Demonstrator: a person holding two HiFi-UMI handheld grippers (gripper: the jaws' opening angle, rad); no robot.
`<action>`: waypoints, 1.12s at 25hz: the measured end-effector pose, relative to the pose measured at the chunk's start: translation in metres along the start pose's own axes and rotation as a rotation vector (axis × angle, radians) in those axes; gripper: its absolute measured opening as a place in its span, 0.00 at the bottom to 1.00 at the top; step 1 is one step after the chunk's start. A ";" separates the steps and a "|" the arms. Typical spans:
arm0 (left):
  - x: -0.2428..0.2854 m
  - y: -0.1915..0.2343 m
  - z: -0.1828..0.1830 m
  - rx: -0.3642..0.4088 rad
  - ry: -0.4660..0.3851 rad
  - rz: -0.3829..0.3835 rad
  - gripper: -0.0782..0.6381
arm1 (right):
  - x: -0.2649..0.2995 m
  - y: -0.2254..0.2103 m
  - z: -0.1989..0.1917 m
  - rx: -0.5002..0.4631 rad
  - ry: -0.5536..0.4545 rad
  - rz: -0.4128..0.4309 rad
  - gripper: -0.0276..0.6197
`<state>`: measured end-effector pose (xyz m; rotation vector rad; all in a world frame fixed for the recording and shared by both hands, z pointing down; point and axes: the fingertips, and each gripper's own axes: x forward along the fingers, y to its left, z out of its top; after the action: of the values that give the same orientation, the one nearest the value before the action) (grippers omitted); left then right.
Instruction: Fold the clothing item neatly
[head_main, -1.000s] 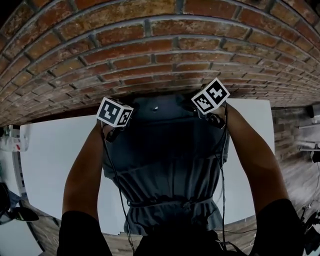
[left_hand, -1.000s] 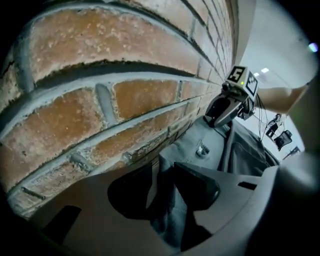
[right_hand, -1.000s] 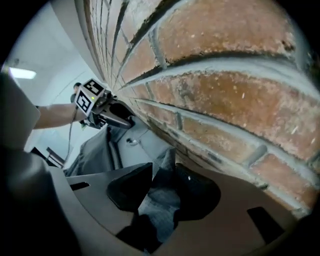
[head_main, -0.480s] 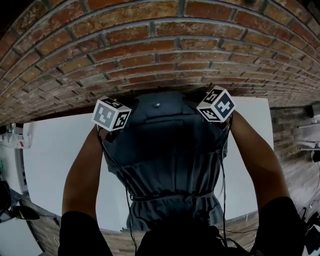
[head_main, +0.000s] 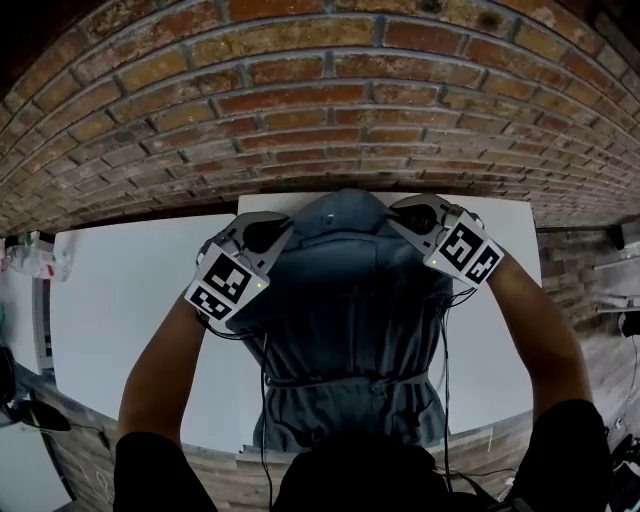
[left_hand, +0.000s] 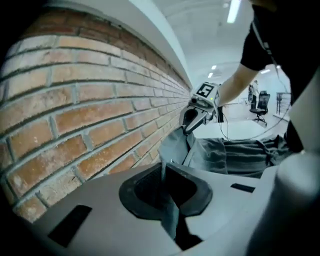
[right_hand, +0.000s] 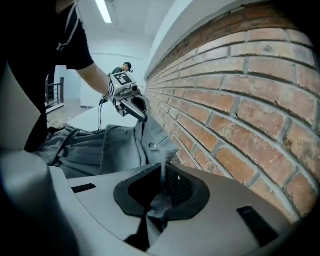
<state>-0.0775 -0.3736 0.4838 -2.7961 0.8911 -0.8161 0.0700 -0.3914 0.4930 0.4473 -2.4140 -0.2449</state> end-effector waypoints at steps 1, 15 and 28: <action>-0.004 -0.010 0.000 0.054 -0.006 0.001 0.12 | -0.005 0.007 -0.001 -0.030 0.010 0.007 0.09; -0.013 -0.128 -0.085 0.715 0.212 -0.192 0.15 | -0.022 0.106 -0.053 -0.027 0.208 0.318 0.25; -0.032 -0.098 -0.111 -0.061 0.272 -0.225 0.37 | -0.029 0.106 -0.100 0.157 0.305 0.285 0.25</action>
<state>-0.1069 -0.2670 0.5880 -2.9220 0.6479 -1.2461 0.1284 -0.2880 0.5826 0.1877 -2.1683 0.1313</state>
